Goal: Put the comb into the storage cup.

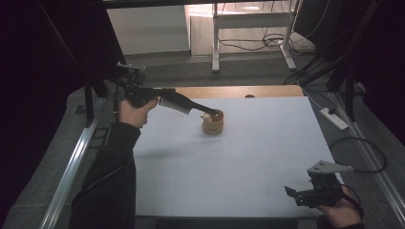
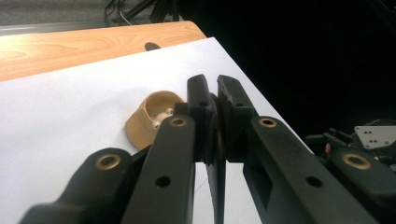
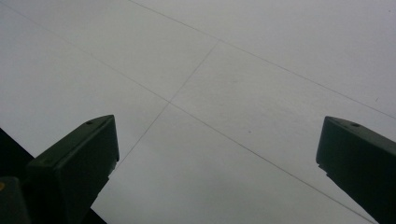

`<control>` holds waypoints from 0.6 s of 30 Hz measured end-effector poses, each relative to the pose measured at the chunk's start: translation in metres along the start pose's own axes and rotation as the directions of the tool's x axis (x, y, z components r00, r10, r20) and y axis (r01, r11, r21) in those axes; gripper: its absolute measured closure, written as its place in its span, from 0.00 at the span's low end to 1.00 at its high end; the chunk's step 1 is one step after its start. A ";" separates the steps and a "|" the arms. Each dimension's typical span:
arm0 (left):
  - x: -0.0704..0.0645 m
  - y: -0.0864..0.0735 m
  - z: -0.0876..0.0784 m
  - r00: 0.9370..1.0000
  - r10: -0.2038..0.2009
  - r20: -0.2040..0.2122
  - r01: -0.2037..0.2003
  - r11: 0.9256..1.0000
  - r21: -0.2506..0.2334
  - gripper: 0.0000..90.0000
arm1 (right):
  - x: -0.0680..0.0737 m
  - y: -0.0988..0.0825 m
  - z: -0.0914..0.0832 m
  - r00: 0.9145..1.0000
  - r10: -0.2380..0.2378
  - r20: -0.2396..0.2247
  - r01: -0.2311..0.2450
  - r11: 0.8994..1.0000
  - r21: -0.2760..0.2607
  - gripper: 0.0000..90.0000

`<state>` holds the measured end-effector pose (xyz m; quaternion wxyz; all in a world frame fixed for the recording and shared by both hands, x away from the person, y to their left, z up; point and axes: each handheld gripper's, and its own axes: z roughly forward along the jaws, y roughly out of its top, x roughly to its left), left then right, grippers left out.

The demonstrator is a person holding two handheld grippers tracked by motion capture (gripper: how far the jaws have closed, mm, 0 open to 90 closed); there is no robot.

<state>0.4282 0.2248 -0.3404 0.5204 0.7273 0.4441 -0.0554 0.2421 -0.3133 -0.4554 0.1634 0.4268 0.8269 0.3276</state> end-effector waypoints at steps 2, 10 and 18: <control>0.000 0.002 0.000 1.000 0.003 -0.005 -0.003 1.000 0.003 0.93 | 0.000 0.000 0.000 1.000 -0.001 0.003 0.001 1.000 0.002 0.00; 0.002 0.009 0.003 1.000 0.005 -0.028 -0.005 1.000 0.009 0.93 | 0.001 -0.002 -0.003 1.000 -0.006 0.013 0.006 1.000 -0.002 0.00; 0.004 0.016 0.013 0.999 0.008 -0.049 -0.006 1.000 0.029 0.93 | 0.002 -0.002 -0.002 1.000 -0.011 0.012 0.011 1.000 0.003 0.00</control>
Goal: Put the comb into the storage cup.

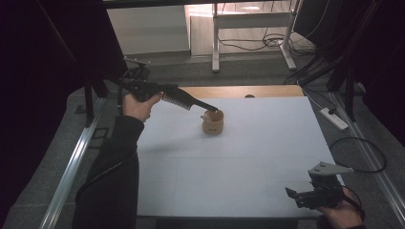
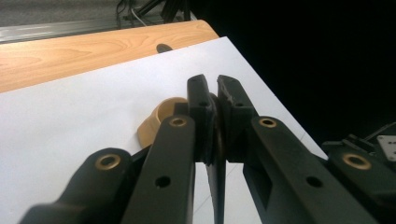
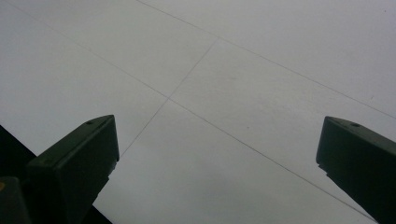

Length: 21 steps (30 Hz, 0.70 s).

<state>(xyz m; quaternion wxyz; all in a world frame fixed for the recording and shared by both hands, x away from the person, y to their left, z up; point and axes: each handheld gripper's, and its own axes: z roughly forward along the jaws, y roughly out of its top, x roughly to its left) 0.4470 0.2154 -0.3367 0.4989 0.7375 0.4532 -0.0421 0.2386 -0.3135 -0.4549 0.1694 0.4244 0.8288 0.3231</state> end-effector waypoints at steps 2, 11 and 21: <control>0.001 0.001 0.002 1.000 0.000 -0.003 0.000 1.000 0.005 0.93 | 0.000 0.000 0.000 1.000 0.001 -0.001 -0.001 1.000 0.000 0.00; 0.005 0.006 0.012 1.000 -0.011 -0.025 0.011 1.000 0.019 0.93 | 0.000 0.000 0.000 1.000 -0.007 -0.002 0.007 1.000 0.003 0.00; 0.011 0.007 0.021 0.999 -0.021 -0.043 0.023 0.999 0.030 0.93 | 0.000 0.000 0.001 1.000 -0.008 -0.003 0.008 1.000 0.004 0.00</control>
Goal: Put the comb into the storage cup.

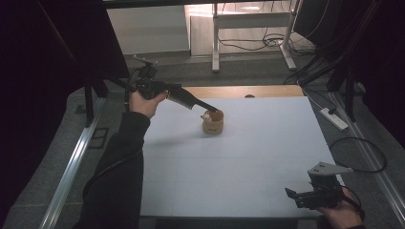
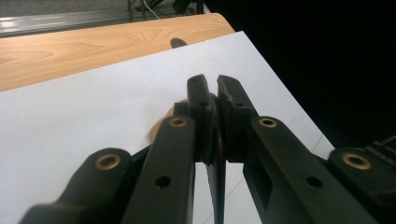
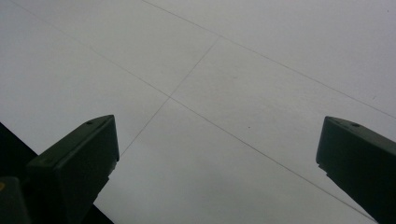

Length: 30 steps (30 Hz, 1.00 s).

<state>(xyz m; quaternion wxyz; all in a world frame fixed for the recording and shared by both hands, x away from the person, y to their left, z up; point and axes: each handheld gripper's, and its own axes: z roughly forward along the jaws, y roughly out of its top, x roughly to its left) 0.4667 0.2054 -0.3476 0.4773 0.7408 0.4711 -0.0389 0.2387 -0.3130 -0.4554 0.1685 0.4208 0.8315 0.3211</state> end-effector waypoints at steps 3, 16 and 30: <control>0.001 0.000 0.002 1.000 0.000 -0.002 0.000 1.000 0.005 0.93 | 0.000 0.000 0.000 1.000 -0.001 0.000 0.001 1.000 0.003 0.00; 0.002 0.002 0.012 1.000 0.002 -0.016 -0.002 1.000 0.026 0.93 | 0.000 0.000 0.000 1.000 -0.003 -0.003 0.003 1.000 0.006 0.00; 0.004 0.003 0.029 1.000 0.004 -0.027 -0.003 0.998 0.058 0.93 | 0.000 0.000 0.001 1.000 -0.003 -0.008 0.003 1.000 0.010 0.00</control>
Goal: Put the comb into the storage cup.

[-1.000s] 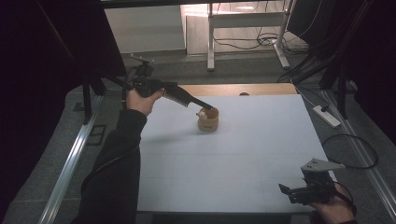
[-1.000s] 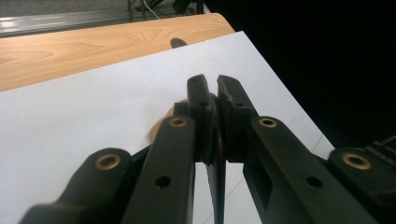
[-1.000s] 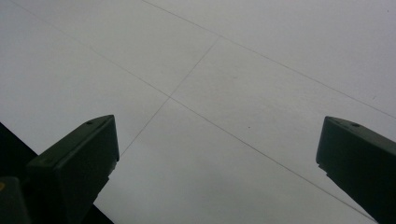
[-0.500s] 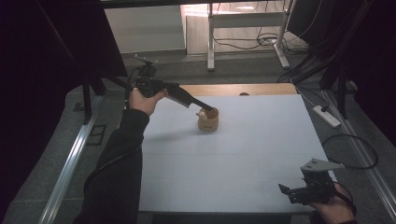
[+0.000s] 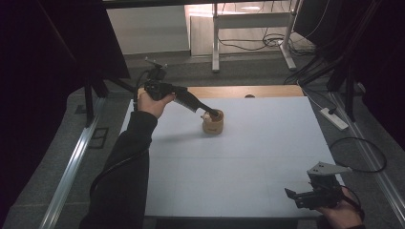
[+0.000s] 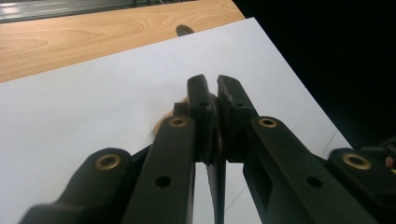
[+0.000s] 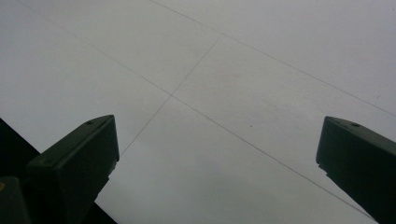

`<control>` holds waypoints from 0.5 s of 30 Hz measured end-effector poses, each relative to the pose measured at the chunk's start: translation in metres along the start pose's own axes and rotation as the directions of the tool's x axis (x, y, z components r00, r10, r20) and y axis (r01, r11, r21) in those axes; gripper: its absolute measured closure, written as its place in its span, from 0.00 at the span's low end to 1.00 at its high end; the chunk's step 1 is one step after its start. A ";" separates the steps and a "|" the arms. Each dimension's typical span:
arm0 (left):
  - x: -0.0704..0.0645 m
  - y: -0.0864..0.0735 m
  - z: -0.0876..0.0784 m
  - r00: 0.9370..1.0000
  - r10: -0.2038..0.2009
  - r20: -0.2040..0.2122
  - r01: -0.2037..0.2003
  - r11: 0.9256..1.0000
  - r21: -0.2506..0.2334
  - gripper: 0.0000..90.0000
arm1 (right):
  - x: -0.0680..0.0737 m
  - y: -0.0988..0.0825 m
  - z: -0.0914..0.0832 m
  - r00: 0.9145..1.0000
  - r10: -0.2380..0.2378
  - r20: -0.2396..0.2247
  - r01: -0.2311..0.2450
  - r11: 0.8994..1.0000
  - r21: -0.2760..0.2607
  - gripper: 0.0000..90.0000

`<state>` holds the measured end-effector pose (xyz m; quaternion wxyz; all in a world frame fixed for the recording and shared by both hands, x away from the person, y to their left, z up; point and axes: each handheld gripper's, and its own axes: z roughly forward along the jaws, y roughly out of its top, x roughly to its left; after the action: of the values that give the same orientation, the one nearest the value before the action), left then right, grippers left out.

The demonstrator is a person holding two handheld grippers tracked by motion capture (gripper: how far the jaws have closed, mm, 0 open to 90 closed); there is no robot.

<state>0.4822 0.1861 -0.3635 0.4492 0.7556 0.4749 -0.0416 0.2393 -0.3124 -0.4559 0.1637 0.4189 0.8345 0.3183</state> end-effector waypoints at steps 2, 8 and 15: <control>0.000 0.000 0.002 1.000 0.001 -0.005 -0.001 1.000 0.004 0.93 | 0.000 0.000 0.000 1.000 0.000 0.000 0.000 1.000 0.002 0.00; 0.001 0.000 0.008 1.000 0.000 -0.012 0.000 1.000 0.014 0.93 | 0.000 0.000 0.000 1.000 -0.003 -0.005 0.003 1.000 0.005 0.00; 0.002 0.000 0.015 1.000 0.004 -0.019 -0.004 1.000 0.031 0.93 | 0.001 0.000 0.000 1.000 -0.006 -0.005 0.006 1.000 0.006 0.00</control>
<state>0.4893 0.1765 -0.3734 0.4330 0.7637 0.4770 -0.0407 0.2392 -0.3117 -0.4562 0.1615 0.4163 0.8370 0.3164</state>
